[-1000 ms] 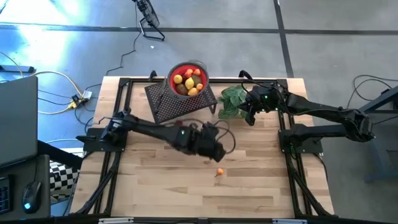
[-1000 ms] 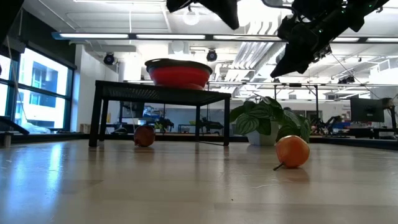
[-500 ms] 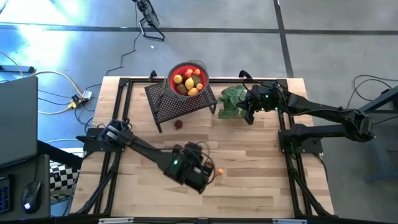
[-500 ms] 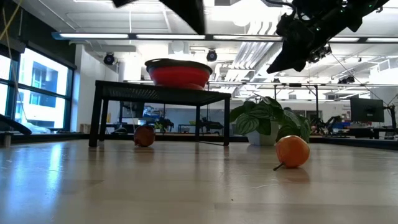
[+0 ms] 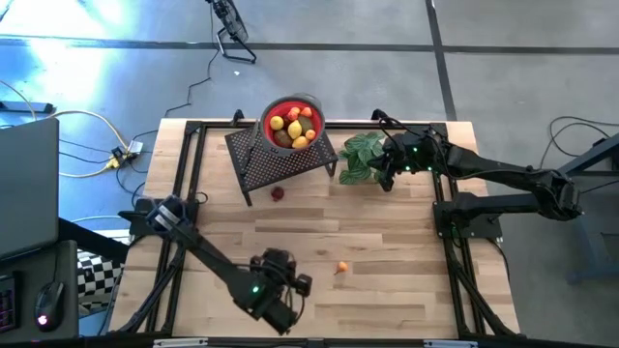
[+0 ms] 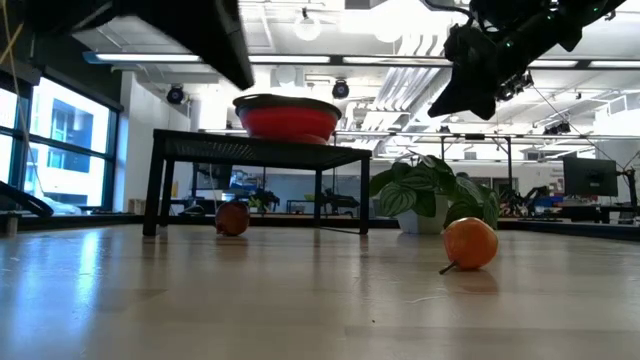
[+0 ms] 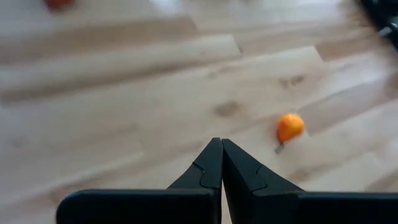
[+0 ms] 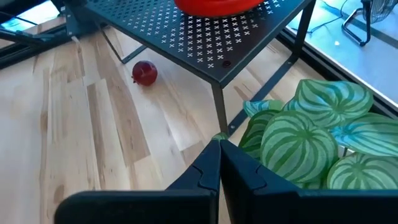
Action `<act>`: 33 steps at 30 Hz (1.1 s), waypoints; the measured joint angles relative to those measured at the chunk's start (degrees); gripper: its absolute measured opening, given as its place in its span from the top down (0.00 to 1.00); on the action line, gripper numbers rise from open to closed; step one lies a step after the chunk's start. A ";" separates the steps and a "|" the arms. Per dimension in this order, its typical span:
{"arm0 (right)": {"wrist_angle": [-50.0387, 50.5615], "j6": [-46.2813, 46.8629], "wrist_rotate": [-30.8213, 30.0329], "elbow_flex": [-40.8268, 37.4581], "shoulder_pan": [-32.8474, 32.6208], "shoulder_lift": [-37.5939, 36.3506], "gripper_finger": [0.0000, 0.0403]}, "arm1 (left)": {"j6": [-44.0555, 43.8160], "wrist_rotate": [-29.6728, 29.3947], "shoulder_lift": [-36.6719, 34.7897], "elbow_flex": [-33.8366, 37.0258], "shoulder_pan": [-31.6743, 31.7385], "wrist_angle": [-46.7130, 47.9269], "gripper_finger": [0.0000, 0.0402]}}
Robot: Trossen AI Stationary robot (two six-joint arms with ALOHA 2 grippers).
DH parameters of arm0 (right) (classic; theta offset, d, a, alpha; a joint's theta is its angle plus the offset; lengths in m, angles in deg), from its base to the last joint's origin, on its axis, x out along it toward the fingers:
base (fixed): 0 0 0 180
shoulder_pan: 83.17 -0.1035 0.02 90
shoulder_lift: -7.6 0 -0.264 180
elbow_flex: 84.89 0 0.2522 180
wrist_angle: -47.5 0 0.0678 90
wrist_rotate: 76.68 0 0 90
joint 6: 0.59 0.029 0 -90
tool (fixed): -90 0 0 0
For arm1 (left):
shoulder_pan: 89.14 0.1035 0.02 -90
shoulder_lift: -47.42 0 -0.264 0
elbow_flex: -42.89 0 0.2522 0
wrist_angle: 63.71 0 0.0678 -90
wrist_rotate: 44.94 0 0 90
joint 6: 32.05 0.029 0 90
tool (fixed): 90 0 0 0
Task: Pick & Place Fruit
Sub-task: Put the red pomegranate into the red basket on the shelf
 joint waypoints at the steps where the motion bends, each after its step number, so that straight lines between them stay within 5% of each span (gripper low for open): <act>1: -0.02 0.02 0.00 0.00 0.02 0.00 0.99 | -0.92 -0.23 0.00 1.56 -0.65 -2.44 1.00; 7: 0.00 1.77 -0.02 0.00 0.00 0.00 0.99 | -3.06 -9.05 0.02 11.32 -4.11 -17.87 1.00; 12: 0.03 2.76 -0.01 0.00 0.02 0.00 0.99 | -3.31 -20.10 0.00 17.68 -4.71 -20.97 1.00; 20: 0.07 2.63 0.00 0.00 0.00 0.00 0.99 | -17.10 -20.03 0.04 27.67 -3.46 -21.03 1.00; 33: 0.07 1.05 0.01 0.00 0.00 0.00 0.99 | -16.52 -15.54 0.04 30.27 6.72 -21.28 1.00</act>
